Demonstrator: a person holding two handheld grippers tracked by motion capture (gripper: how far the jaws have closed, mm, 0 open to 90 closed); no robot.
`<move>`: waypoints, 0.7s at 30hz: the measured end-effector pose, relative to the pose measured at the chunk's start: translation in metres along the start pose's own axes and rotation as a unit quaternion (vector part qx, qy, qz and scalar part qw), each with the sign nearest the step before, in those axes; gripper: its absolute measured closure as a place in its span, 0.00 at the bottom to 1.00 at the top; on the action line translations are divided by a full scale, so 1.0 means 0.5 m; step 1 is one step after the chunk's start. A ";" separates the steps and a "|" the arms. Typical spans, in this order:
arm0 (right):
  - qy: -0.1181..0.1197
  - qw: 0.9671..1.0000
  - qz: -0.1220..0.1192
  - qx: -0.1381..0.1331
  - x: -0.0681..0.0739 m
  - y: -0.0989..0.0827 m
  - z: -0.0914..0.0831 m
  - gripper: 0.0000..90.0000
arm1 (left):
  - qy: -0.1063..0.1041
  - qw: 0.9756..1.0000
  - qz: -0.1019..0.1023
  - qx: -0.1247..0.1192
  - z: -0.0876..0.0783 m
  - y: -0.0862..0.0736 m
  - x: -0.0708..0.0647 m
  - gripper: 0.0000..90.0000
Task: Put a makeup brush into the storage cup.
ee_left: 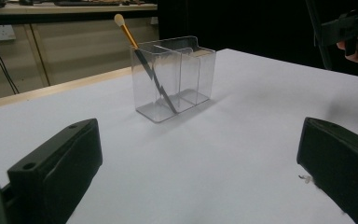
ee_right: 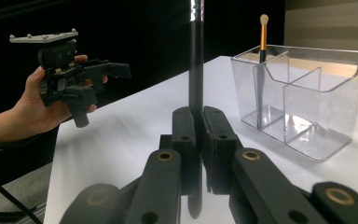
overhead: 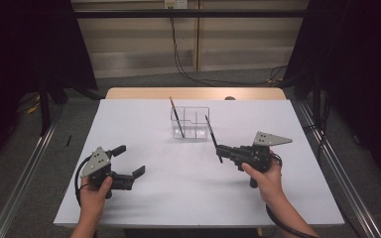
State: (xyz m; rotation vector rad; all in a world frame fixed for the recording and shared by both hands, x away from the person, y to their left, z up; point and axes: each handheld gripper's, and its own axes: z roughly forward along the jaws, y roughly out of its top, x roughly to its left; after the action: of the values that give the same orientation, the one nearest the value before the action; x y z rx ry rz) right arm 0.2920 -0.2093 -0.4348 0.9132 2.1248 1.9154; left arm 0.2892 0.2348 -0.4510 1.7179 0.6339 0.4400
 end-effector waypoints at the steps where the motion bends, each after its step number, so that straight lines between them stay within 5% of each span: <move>1: 0.002 1.000 0.000 -0.002 0.002 0.000 0.002 0.94 | 0.000 1.000 -0.001 -0.001 0.000 0.000 0.000 0.00; 21: 0.021 1.000 0.002 -0.009 0.012 -0.015 0.023 0.94 | -0.016 1.000 -0.010 -0.002 0.016 0.005 -0.010 0.00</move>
State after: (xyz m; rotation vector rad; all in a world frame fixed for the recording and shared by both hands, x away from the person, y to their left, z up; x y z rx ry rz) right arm 0.2901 -0.1963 -0.4422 0.8827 2.1263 1.9683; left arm 0.2904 0.2251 -0.4504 1.7101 0.6267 0.3983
